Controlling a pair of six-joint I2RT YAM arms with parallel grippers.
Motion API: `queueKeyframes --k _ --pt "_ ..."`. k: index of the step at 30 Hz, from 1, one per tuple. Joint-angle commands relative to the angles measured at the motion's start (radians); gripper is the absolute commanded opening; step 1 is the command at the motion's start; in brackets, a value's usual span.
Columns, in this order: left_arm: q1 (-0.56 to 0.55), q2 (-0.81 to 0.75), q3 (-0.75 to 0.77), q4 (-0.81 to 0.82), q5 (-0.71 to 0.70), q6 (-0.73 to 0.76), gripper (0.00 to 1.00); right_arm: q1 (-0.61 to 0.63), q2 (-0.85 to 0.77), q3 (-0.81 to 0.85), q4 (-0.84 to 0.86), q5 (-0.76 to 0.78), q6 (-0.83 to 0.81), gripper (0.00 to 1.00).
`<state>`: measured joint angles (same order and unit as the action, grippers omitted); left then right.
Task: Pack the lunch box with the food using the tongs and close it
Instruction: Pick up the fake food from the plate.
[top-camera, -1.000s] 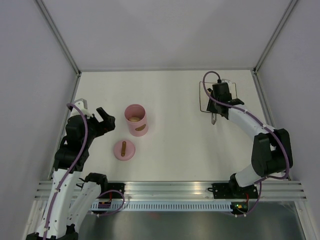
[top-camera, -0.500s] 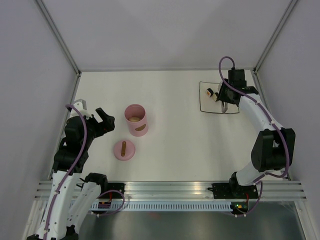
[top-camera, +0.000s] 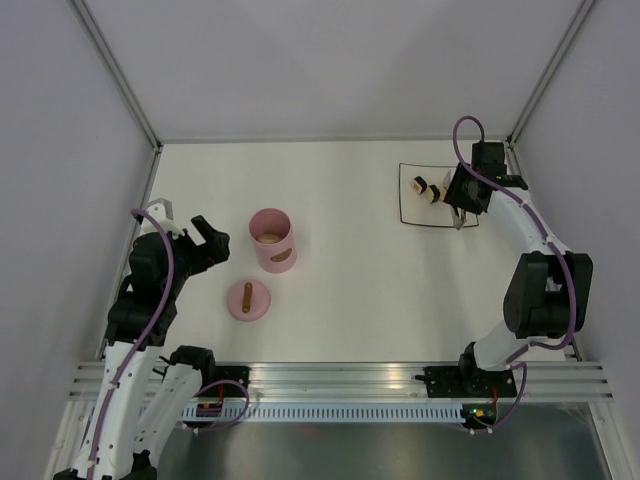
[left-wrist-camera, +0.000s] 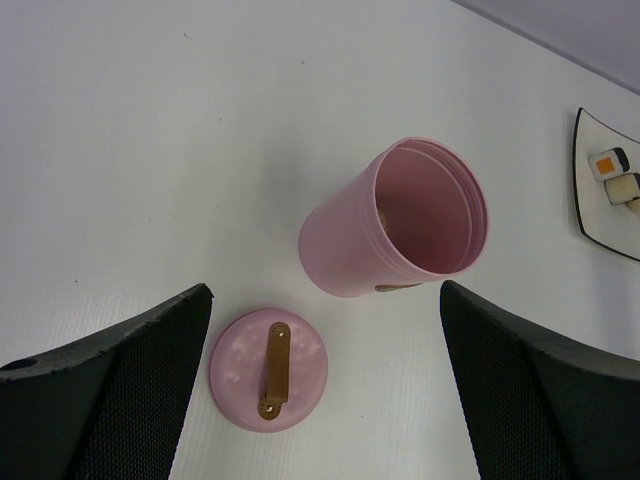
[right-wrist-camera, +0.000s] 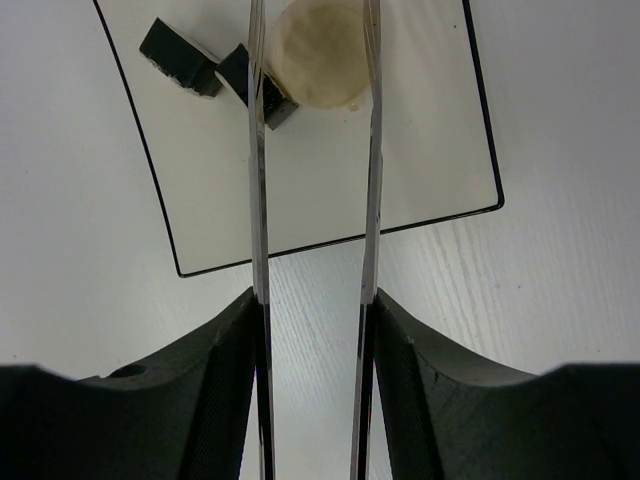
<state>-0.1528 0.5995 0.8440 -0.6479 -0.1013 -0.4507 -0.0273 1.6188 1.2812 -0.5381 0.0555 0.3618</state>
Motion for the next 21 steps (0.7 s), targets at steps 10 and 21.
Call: queueKeyframes --k 10,21 --pt "-0.004 0.006 -0.008 0.037 0.008 0.038 1.00 -0.014 0.023 -0.013 0.024 -0.019 -0.009 0.59" --pt "-0.002 0.011 -0.008 0.039 0.011 0.040 1.00 -0.028 0.036 -0.040 0.035 -0.037 -0.006 0.61"
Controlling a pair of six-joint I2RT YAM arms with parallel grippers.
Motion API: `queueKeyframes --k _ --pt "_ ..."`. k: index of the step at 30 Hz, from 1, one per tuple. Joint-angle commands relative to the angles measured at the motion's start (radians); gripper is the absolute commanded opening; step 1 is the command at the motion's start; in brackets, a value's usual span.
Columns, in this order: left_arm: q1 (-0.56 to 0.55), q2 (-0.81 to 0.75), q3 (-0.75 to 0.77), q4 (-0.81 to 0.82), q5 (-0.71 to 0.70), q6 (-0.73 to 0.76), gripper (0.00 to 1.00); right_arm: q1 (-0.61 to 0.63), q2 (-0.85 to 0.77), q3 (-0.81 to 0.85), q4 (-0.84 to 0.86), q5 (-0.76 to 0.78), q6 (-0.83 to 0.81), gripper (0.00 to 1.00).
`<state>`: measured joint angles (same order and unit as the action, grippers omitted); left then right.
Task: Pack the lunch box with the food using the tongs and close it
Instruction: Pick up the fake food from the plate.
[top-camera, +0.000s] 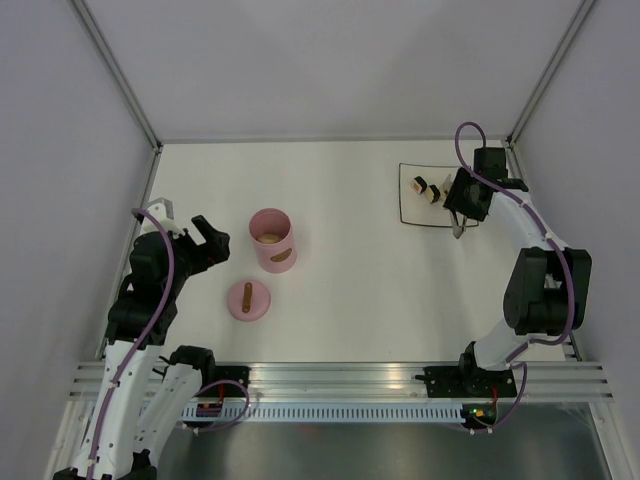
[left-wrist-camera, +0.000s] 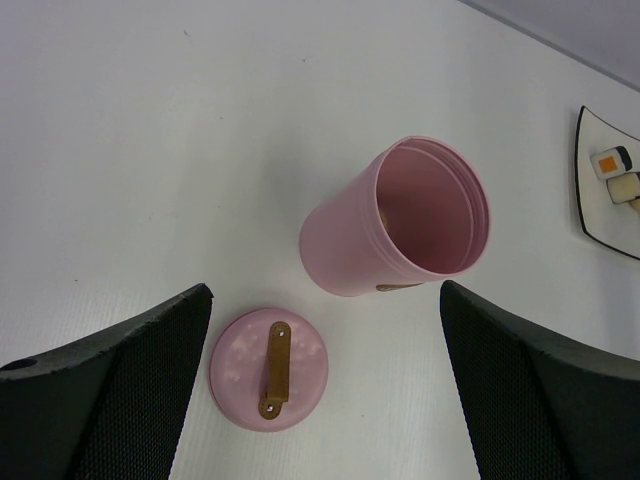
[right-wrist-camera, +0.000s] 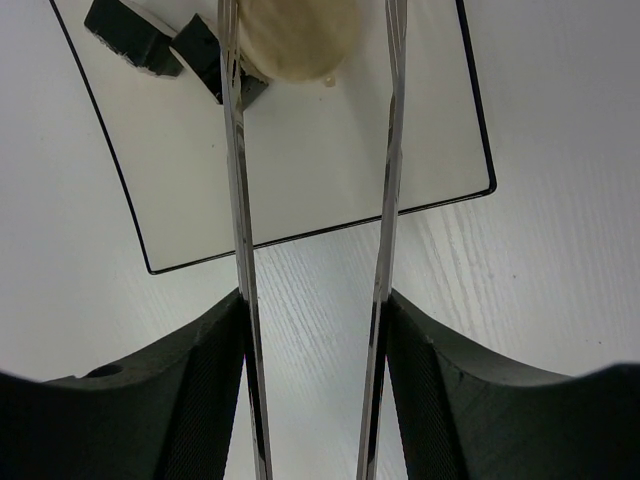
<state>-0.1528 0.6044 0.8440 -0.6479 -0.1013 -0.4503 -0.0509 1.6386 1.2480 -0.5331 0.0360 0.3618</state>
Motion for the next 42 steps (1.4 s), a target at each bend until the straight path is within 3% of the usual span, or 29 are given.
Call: queueKeyframes --k 1,34,37,42 --pt "-0.004 0.005 -0.008 0.039 0.011 0.039 1.00 -0.006 0.017 -0.007 0.031 -0.022 -0.004 0.61" --pt "-0.004 0.009 -0.008 0.037 0.009 0.039 1.00 -0.032 0.093 0.025 0.070 -0.128 0.058 0.65" --pt "-0.004 0.009 -0.008 0.039 0.008 0.039 1.00 -0.033 0.104 0.027 0.073 -0.140 0.065 0.62" --pt "-0.004 0.009 -0.006 0.039 0.005 0.039 1.00 -0.032 0.121 0.028 0.081 -0.166 0.063 0.48"
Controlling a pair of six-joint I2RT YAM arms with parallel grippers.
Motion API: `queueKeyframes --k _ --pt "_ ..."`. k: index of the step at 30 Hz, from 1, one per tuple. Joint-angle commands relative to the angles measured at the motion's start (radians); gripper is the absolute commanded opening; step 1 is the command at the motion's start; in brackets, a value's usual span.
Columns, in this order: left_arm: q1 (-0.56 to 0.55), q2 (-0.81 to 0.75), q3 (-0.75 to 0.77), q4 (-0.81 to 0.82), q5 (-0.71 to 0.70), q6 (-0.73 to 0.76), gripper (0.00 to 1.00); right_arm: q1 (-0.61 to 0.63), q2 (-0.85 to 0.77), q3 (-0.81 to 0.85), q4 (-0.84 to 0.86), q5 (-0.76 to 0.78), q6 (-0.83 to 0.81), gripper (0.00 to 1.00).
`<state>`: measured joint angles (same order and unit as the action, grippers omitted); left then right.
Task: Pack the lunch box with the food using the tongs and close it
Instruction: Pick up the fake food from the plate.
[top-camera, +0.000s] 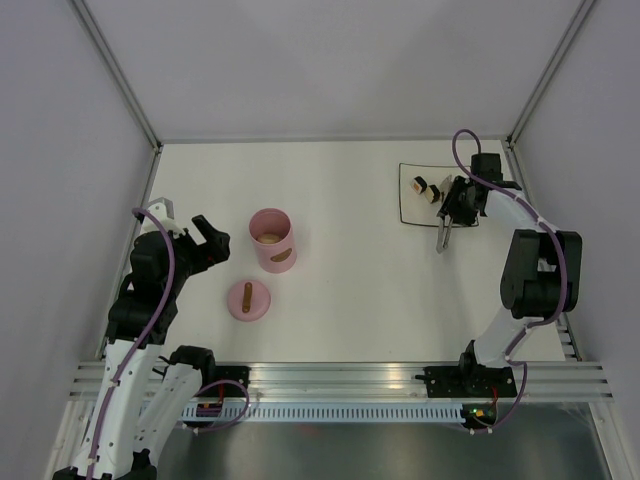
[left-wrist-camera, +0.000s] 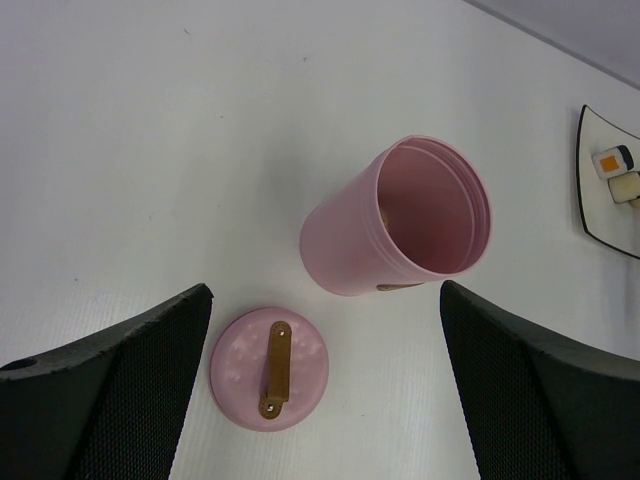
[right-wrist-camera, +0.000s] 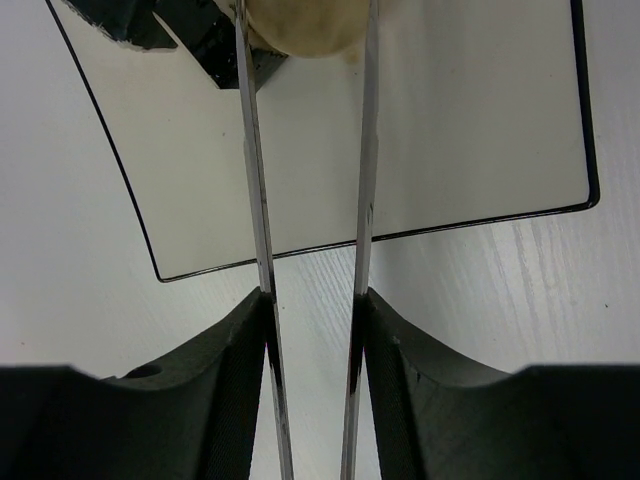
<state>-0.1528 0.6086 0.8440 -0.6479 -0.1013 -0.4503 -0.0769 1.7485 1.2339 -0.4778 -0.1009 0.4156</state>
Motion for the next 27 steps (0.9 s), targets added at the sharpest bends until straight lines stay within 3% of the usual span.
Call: queueKeyframes --k 1,11,27 --pt "-0.002 0.003 -0.006 0.039 0.003 0.039 1.00 -0.007 0.013 0.045 0.024 -0.029 0.008 0.46" --pt "-0.010 -0.001 -0.006 0.039 -0.003 0.041 1.00 -0.006 -0.033 0.105 -0.033 -0.016 -0.011 0.24" --pt "-0.021 -0.018 -0.008 0.039 -0.006 0.039 1.00 -0.006 -0.216 0.246 -0.137 -0.062 -0.032 0.09"
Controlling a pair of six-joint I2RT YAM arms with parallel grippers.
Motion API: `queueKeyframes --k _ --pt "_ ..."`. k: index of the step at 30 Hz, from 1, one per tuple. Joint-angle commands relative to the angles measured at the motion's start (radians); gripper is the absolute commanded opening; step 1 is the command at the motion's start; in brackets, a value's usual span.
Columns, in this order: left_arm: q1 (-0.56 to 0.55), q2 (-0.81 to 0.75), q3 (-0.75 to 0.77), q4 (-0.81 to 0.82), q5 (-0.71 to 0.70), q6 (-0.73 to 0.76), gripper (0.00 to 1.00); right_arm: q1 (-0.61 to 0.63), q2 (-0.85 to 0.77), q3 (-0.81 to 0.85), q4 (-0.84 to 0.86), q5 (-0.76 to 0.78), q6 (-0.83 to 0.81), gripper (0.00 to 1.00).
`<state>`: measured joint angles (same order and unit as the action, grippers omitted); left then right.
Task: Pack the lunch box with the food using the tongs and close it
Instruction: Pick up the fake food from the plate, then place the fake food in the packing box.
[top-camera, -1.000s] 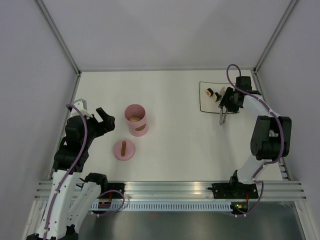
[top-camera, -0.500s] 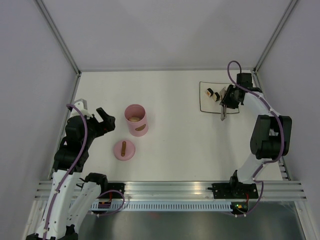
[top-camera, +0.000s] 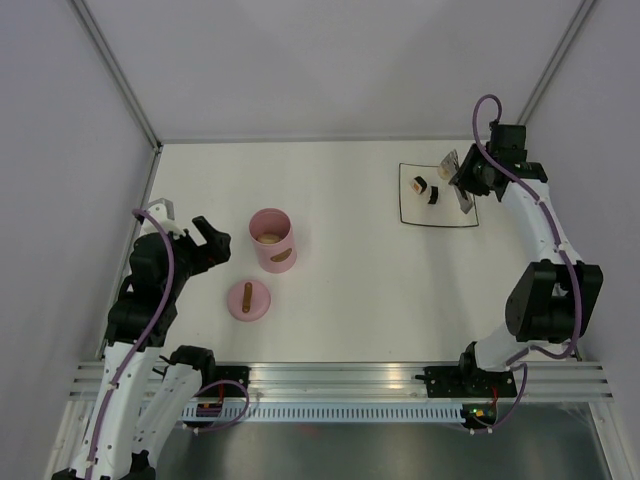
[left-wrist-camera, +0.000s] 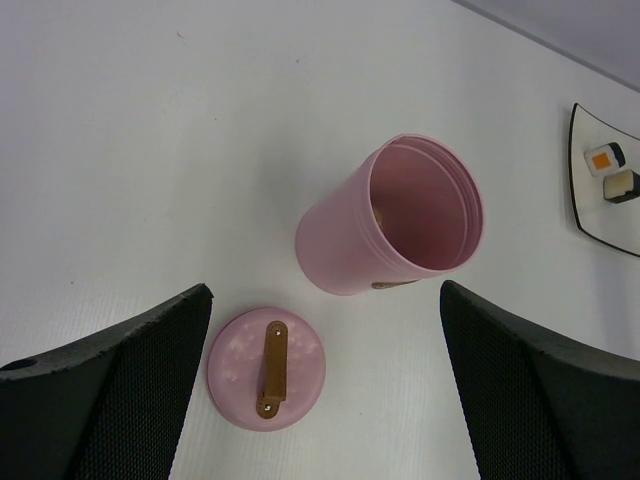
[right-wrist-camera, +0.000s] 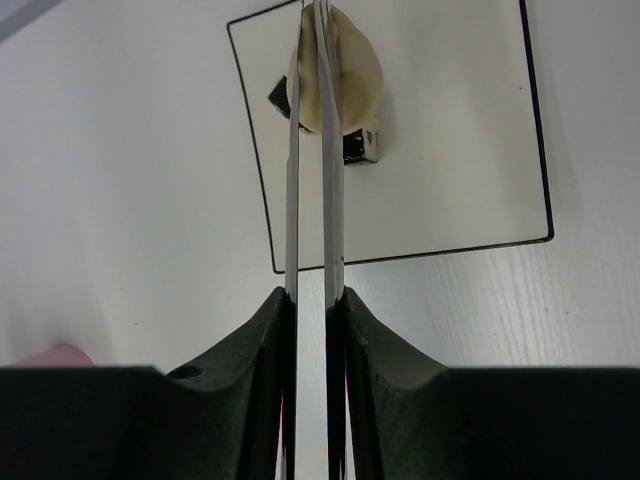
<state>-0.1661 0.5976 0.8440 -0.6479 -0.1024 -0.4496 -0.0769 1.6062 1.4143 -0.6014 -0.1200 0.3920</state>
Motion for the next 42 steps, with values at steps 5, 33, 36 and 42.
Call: queueKeyframes --k 5,33,36,42 --pt "-0.006 -0.010 -0.008 0.037 -0.002 0.038 1.00 0.041 -0.117 0.135 -0.058 -0.084 -0.019 0.06" --pt "-0.006 -0.027 -0.010 0.034 -0.056 0.034 1.00 0.930 0.081 0.368 -0.129 -0.029 -0.016 0.05" --pt "-0.004 -0.025 -0.010 0.033 -0.057 0.034 1.00 0.937 0.080 0.364 -0.123 -0.026 -0.018 0.05" --pt "-0.004 -0.022 -0.010 0.033 -0.057 0.034 1.00 0.939 0.069 0.312 -0.117 -0.038 -0.015 0.06"
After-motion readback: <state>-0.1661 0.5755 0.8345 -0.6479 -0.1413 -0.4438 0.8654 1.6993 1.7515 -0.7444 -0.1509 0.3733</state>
